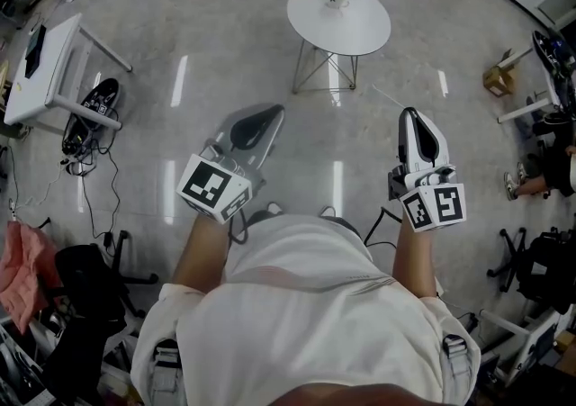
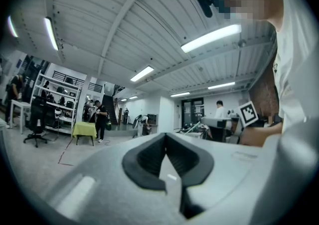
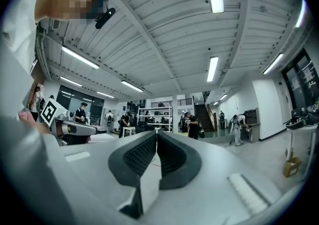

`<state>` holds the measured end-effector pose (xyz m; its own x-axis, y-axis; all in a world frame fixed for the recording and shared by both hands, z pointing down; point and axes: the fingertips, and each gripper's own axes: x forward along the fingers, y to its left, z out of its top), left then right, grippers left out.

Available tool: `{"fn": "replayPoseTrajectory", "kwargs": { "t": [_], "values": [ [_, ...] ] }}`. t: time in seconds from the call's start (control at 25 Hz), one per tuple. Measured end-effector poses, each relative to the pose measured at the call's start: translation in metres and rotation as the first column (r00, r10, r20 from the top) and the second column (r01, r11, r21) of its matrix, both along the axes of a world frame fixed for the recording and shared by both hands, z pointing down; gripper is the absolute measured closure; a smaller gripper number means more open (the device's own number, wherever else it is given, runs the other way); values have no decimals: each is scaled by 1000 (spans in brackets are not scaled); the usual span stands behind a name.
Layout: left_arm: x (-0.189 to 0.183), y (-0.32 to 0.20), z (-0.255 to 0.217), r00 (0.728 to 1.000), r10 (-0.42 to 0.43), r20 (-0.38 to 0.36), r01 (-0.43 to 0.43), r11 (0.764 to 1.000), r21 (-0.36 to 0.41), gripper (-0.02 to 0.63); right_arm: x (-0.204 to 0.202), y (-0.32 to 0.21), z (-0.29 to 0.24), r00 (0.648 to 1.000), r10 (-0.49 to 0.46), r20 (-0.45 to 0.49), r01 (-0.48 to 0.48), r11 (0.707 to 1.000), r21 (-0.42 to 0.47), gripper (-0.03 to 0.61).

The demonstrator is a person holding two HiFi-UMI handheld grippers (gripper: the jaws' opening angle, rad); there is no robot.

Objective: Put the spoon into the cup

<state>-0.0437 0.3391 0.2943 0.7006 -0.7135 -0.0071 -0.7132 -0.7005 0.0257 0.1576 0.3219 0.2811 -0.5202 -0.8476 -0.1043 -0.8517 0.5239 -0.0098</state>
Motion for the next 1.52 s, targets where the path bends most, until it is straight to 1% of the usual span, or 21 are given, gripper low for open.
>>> {"fn": "replayPoseTrajectory", "kwargs": {
  "t": [0.16, 0.28, 0.36, 0.48, 0.56, 0.68, 0.8, 0.88, 1.04, 1.2, 1.44, 1.52],
  "values": [
    [-31, -4, 13, 1000, 5, 9, -5, 1000, -23, 614, -35, -10, 12, 1000, -2, 17, 2, 1000, -14, 568],
    [-50, -13, 18, 1000, -12, -3, 12, 999, -44, 614, -55, -22, 22, 1000, -29, -11, 28, 999, -35, 568],
    [-58, -24, 19, 999, -29, -18, 28, 998, -49, 614, -55, -38, 26, 999, -33, -20, 32, 998, -50, 568],
    [-70, -54, 25, 998, -64, -28, 62, 996, -64, 614, -47, -75, 26, 1000, -10, -4, 10, 999, -51, 568],
    [-70, -76, 30, 997, -74, -28, 72, 994, -77, 614, -43, -99, 28, 1000, -2, -5, 2, 999, -44, 568],
    [-60, -112, 32, 997, -73, -17, 72, 995, -72, 614, -34, -142, 33, 1000, -2, -7, 1, 999, -37, 568],
    [-50, -155, 29, 996, -90, -13, 89, 994, -64, 614, -26, -184, 36, 1000, -15, -6, 15, 999, -35, 568],
    [-38, -183, 25, 995, -94, -12, 93, 994, -58, 614, -18, -210, 33, 1000, -25, -18, 24, 999, -26, 568],
    [4, -238, 17, 997, -83, 0, 83, 996, -45, 614, 18, -262, 27, 999, -28, -15, 28, 999, -19, 568],
    [48, -279, 13, 998, -56, 10, 56, 997, -48, 614, 58, -307, 29, 1000, -30, -6, 30, 999, -30, 568],
    [95, -337, 23, 998, -45, 37, 48, 997, -61, 614, 105, -367, 44, 1000, -18, 23, 20, 998, -53, 568],
    [100, -356, 25, 998, -43, 34, 45, 997, -68, 614, 111, -386, 49, 1000, -18, 26, 20, 998, -68, 568]
  ]
}}
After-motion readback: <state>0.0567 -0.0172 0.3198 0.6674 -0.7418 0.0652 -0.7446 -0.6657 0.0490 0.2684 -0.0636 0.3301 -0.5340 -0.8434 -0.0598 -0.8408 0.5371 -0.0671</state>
